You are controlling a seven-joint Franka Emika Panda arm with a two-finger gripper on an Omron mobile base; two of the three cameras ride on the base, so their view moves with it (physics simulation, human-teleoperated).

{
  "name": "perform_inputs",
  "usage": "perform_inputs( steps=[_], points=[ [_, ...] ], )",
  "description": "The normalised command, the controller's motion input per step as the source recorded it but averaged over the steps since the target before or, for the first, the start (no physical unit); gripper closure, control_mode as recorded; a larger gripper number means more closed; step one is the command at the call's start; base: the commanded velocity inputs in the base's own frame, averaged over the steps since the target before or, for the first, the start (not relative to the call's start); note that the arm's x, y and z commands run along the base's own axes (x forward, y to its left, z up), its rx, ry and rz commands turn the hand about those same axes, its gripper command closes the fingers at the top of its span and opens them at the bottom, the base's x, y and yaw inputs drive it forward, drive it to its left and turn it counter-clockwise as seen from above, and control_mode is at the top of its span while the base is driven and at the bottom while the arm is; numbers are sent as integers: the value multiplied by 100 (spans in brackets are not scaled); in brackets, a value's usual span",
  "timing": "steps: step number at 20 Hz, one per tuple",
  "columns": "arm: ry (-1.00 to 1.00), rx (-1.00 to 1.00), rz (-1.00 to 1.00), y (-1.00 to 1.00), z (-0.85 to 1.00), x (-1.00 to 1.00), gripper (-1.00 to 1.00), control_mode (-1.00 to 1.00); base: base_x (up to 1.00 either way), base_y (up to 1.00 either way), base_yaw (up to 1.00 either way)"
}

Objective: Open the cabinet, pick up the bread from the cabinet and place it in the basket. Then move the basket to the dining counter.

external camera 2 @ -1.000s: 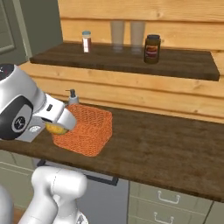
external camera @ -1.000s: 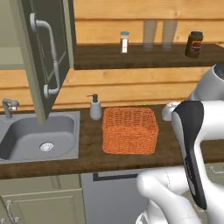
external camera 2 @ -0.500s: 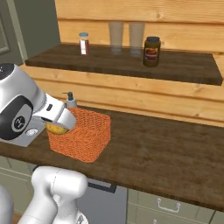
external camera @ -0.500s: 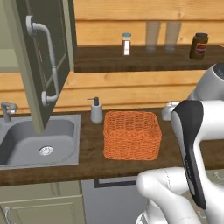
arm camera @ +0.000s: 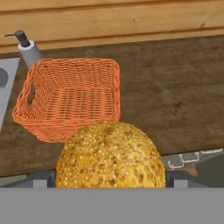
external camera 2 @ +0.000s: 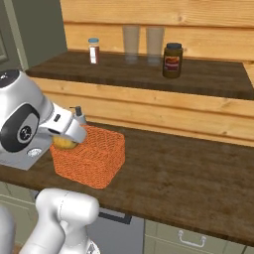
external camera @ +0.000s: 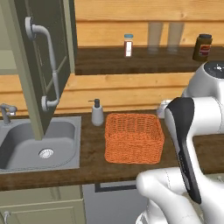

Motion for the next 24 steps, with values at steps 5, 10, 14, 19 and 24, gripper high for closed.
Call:
perform_inputs(
  steps=[5, 10, 14, 19, 24],
  points=[
    [5, 0, 0, 23, -12, 63, 100, -100, 0, 0, 0],
    [7, 0, 4, 5, -56, 54, 100, -100, 0, 0, 0],
    [3, -1, 5, 0, -86, 40, 100, -100, 0, 0, 0],
    [2, 0, 2, -3, -67, 56, 100, -100, 0, 0, 0],
    [3, 0, 0, 2, -22, 95, 100, -100, 0, 0, 0]
  ],
)
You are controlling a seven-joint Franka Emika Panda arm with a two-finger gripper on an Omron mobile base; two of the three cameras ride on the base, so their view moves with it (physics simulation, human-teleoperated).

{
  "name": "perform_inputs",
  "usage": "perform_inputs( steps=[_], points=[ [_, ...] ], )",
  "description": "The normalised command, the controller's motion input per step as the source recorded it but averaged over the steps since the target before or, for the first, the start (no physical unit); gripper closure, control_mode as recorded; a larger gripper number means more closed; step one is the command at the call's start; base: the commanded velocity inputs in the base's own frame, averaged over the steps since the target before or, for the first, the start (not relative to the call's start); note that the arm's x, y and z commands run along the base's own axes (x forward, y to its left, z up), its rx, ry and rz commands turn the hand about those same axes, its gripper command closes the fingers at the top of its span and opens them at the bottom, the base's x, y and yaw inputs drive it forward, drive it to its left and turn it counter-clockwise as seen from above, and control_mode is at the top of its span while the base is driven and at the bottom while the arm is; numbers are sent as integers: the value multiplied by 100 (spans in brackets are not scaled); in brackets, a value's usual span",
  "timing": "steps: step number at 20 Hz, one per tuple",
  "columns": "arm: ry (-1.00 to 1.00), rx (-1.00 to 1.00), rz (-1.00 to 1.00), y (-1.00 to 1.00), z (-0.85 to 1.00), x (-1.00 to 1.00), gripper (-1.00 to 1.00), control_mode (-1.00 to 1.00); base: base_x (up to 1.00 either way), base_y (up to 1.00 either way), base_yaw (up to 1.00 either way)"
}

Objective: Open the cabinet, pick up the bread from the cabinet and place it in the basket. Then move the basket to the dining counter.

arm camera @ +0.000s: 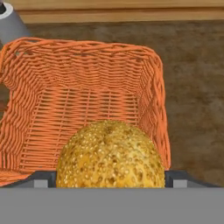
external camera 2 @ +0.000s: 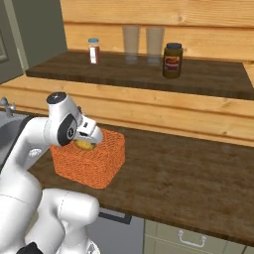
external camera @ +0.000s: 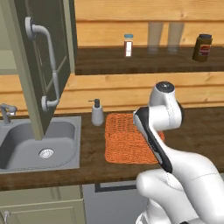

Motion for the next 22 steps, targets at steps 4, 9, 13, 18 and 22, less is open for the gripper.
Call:
perform_inputs(
  steps=[4, 9, 13, 18, 22],
  points=[
    [13, 0, 0, 1, -37, 75, 100, -100, 0, 0, 0],
    [19, 0, 0, 4, -47, 46, 100, -100, 0, 0, 0],
    [17, 0, 0, 22, -44, 12, 100, -100, 0, 0, 0],
    [7, 0, 0, 19, -20, 0, -100, -100, 0, 0, 0],
    [0, 0, 0, 0, 0, 0, -100, -100, 0, 0, 0]
  ],
)
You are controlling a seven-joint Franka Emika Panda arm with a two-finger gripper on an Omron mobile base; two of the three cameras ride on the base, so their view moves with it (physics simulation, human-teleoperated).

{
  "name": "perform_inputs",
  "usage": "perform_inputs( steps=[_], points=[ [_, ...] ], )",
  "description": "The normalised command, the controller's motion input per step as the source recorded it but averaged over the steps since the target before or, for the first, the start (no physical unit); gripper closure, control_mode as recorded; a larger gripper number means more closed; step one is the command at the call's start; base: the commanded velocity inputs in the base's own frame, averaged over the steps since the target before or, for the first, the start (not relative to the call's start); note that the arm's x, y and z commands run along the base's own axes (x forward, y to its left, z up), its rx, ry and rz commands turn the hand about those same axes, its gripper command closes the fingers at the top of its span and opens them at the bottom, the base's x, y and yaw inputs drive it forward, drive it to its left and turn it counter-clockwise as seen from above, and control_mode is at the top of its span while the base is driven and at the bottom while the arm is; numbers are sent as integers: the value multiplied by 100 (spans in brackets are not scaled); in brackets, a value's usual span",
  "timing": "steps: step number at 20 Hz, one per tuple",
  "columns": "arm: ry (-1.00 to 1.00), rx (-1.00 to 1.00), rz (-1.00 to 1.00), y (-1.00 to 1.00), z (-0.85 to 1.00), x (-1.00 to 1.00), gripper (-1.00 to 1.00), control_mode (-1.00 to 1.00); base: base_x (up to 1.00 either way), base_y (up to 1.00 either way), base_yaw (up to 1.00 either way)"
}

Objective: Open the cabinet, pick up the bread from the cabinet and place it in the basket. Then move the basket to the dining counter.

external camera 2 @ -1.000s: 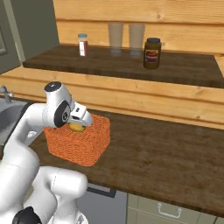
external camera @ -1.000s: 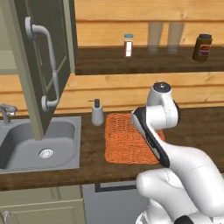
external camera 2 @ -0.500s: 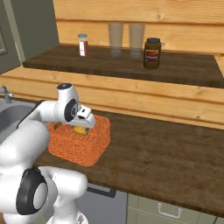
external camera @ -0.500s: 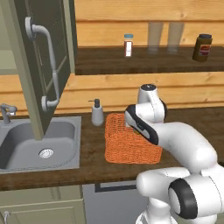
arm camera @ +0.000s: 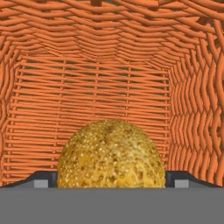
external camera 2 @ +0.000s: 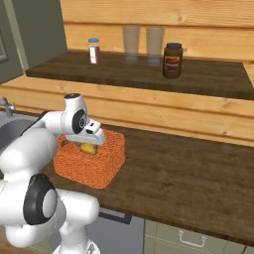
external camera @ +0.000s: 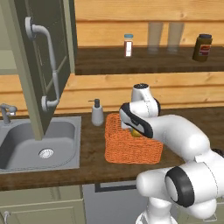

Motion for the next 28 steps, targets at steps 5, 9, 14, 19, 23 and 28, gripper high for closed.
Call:
perform_inputs(
  steps=[5, 9, 14, 19, 23, 28],
  points=[
    [0, 0, 0, 0, 0, 0, -100, -100, 0, 0, 0],
    [-3, 0, 0, 0, 0, -2, -100, -100, 0, 0, 0],
    [-1, 0, 0, 0, 19, -20, -100, -100, 0, 0, 0],
    [-3, 1, -2, -31, 17, -47, -100, -100, 0, 0, 0],
    [0, 6, -7, -77, 19, -5, -100, -100, 0, 0, 0],
    [0, 3, -11, -65, 4, -25, -100, -100, 0, 0, 0]
  ],
)
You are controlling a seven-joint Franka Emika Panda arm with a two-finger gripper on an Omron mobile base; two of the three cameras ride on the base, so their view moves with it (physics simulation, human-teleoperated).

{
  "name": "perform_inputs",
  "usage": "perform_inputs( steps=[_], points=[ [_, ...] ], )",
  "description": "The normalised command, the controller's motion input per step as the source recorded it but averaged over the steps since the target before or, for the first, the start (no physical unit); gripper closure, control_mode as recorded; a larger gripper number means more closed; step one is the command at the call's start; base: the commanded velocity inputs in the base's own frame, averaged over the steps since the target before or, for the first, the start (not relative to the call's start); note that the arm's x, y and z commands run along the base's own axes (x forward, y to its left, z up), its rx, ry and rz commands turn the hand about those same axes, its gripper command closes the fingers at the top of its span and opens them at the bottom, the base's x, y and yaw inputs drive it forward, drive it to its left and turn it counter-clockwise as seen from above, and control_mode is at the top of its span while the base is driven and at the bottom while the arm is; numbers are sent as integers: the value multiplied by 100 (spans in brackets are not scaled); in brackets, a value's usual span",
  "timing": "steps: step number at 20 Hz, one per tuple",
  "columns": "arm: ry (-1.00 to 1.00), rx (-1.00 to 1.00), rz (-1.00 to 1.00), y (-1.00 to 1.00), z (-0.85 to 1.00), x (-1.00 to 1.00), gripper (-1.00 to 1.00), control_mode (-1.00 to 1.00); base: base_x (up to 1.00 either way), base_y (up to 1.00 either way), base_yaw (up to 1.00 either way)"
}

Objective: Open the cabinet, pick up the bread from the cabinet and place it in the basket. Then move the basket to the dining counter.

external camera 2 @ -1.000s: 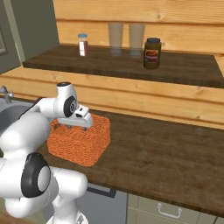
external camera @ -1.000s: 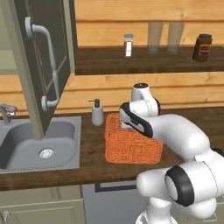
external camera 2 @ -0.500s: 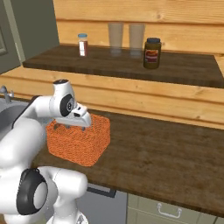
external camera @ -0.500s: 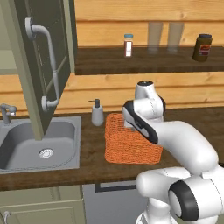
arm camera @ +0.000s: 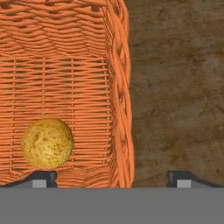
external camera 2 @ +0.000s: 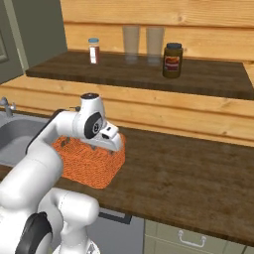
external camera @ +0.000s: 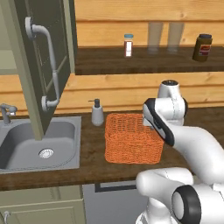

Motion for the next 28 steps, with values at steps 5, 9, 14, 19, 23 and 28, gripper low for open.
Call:
perform_inputs(
  steps=[5, 9, 14, 19, 23, 28],
  points=[
    [1, 4, -3, -20, -3, -25, -100, -100, 0, 0, 0],
    [1, 5, 0, -1, -9, -9, -100, -100, 0, 0, 0],
    [-1, 9, 5, 0, -2, 0, -100, -100, 0, 0, 0],
    [10, 0, 0, 0, -40, 15, -100, -100, 0, 0, 0],
    [14, 0, 0, 2, -47, 35, -100, -100, 0, 0, 0],
    [10, 0, 0, 1, -42, 26, -100, -100, 0, 0, 0]
  ],
)
